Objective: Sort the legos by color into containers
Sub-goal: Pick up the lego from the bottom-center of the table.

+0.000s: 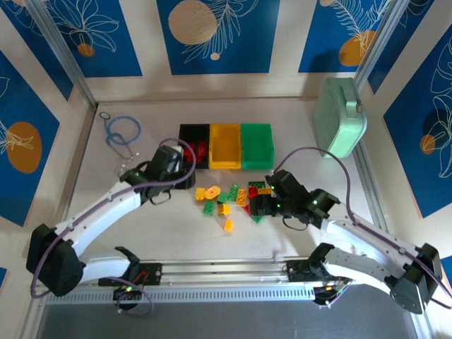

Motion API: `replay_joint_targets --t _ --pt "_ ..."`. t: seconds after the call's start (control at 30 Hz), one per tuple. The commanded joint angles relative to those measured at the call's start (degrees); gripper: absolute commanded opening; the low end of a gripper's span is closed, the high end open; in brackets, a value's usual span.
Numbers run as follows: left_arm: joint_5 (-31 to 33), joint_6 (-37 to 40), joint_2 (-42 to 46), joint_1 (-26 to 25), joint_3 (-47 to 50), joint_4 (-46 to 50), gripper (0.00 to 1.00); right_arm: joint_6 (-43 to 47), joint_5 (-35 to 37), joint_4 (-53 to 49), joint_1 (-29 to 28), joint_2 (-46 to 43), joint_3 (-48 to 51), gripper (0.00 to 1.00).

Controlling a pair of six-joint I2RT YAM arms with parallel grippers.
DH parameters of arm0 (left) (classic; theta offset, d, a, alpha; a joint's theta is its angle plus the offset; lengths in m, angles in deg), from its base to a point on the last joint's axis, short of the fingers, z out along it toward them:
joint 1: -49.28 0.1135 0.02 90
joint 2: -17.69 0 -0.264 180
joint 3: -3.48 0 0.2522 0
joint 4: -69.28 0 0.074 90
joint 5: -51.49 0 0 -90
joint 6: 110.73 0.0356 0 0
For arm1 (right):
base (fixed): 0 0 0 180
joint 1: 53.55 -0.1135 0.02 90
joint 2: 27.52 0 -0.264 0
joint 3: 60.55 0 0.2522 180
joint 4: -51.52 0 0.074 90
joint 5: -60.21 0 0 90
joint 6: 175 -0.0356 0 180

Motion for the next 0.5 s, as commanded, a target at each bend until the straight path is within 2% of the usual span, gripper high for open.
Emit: replay_joint_targets --t 0.0,0.23,0.47 --pt "1.2 -5.8 5.5 -2.3 7.0 -0.8 0.64 2.5 -0.2 0.4 -2.8 5.0 -4.3 0.72" --pt "1.6 -14.6 20.1 -5.6 21.2 1.3 0.62 3.0 -1.9 0.3 -9.5 20.1 -11.2 0.69" --pt "3.1 -18.1 29.8 -7.2 25.6 6.8 0.61 -1.8 -0.5 -0.4 -14.5 32.2 -14.8 0.68"
